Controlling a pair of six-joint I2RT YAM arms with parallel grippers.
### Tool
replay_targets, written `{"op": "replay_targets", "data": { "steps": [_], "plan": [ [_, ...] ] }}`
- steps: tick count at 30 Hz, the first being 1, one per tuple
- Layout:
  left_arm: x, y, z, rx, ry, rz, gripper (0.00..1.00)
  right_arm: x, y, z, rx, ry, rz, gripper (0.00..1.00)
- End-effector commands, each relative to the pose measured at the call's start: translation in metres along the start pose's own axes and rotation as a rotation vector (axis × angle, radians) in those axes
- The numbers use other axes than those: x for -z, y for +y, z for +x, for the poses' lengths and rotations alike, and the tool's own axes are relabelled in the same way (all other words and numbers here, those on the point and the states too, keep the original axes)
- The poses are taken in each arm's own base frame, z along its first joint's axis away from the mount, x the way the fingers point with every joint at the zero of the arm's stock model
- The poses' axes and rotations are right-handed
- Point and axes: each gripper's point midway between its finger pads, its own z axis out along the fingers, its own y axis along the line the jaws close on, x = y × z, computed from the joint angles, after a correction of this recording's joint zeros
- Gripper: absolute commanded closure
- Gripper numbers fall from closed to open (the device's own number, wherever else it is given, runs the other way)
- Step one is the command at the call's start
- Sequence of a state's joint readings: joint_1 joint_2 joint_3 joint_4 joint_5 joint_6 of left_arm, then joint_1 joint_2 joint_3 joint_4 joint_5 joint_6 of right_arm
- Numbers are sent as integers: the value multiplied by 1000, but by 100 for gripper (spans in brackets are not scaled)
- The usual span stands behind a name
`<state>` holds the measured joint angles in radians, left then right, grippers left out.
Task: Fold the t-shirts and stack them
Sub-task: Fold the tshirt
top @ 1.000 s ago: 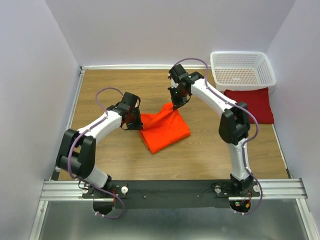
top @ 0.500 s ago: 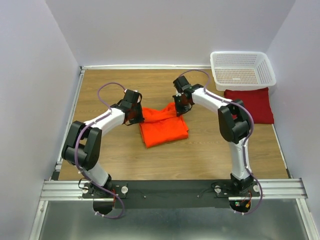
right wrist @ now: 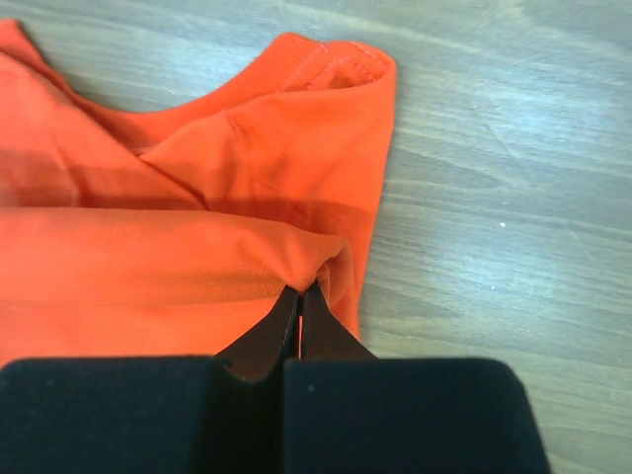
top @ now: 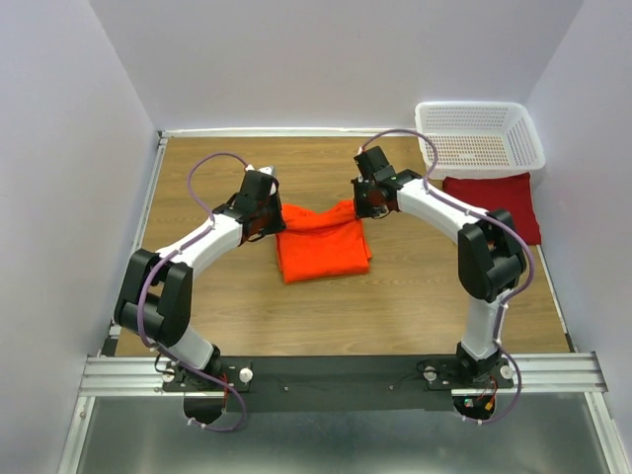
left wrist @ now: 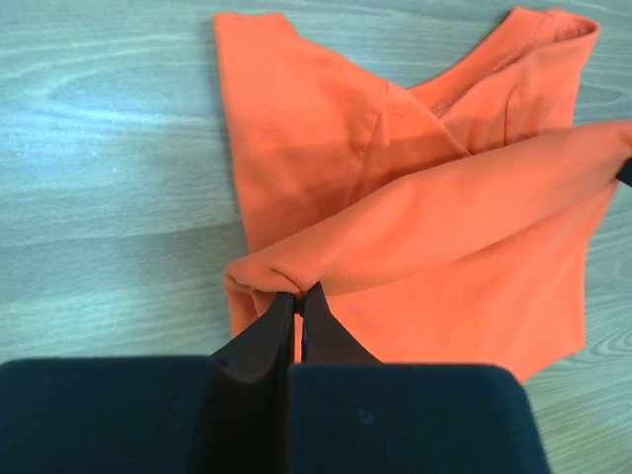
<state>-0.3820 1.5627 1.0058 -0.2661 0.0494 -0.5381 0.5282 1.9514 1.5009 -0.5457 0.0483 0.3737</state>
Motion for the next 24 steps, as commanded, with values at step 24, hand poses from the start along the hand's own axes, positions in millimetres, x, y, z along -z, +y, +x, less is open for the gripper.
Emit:
{"op": "replay_targets", "data": {
  "steps": [24],
  "plan": [
    [-44,10,-22,-21,-103,-60,76,-19,-43,9,-109,-83,202,87]
  ]
}}
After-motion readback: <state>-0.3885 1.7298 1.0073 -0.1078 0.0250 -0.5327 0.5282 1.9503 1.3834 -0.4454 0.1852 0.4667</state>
